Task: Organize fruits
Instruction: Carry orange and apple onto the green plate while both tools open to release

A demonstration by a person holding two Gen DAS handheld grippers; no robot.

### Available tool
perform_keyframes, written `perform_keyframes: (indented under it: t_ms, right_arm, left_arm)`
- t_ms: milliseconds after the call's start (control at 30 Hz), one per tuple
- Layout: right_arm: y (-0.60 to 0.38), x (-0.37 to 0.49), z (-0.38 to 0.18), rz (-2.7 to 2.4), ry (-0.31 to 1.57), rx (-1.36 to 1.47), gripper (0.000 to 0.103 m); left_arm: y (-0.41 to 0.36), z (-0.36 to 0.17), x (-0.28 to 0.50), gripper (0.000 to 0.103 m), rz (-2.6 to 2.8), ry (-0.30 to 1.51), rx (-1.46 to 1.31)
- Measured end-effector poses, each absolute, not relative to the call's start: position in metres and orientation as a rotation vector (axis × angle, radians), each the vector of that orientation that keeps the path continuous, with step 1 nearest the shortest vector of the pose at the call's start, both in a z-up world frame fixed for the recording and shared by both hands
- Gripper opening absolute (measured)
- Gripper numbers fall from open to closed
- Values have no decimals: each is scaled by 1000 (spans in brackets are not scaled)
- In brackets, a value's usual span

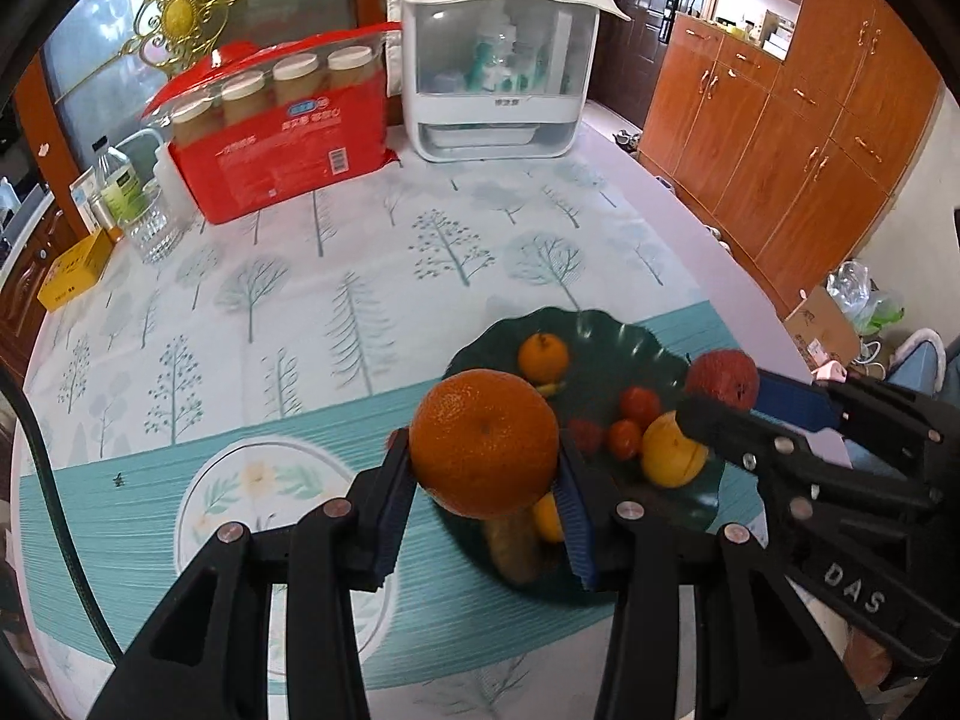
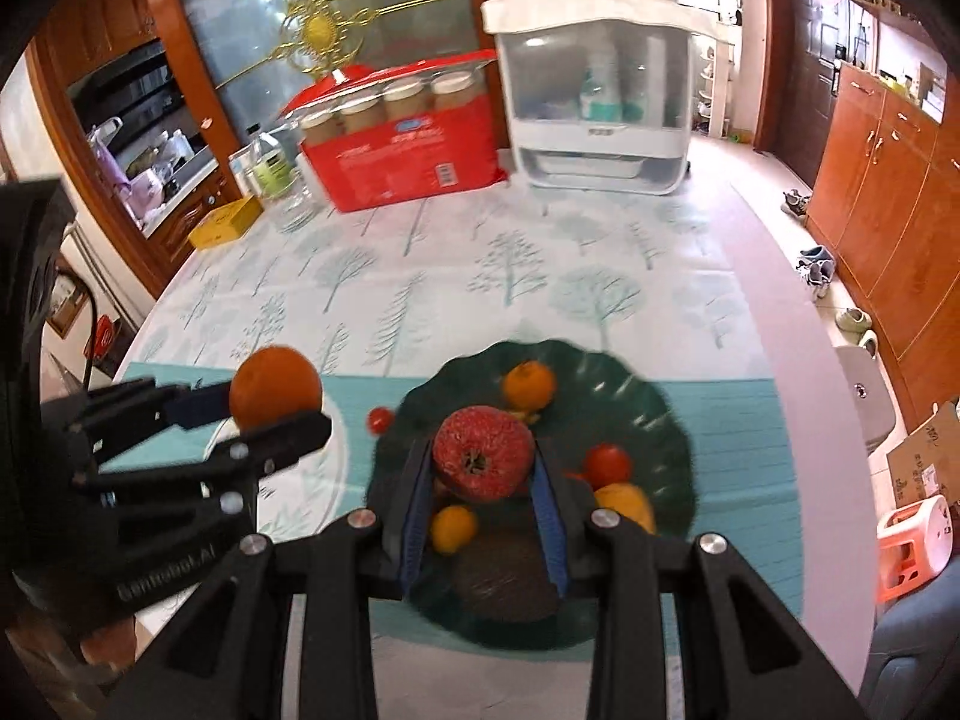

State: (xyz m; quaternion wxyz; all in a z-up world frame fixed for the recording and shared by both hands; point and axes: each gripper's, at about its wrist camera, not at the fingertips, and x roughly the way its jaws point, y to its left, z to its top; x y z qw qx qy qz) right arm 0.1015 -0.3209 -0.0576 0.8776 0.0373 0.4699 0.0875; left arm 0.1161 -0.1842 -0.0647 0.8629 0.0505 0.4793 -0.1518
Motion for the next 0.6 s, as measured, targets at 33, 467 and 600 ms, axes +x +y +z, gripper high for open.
perform_keyframes:
  t_ms: [33, 467, 600]
  right_arm:
    - [-325, 106, -59, 175, 984, 76, 33]
    - [-359, 158, -127, 119, 1128, 70, 33]
    - [-358, 164, -143, 120, 1159, 68, 33]
  left_arm:
    - [-189, -66, 118, 43, -311, 1005, 108]
    - [-223, -132, 150, 43, -199, 1108, 109]
    - [-225, -148, 152, 43, -184, 1141, 116]
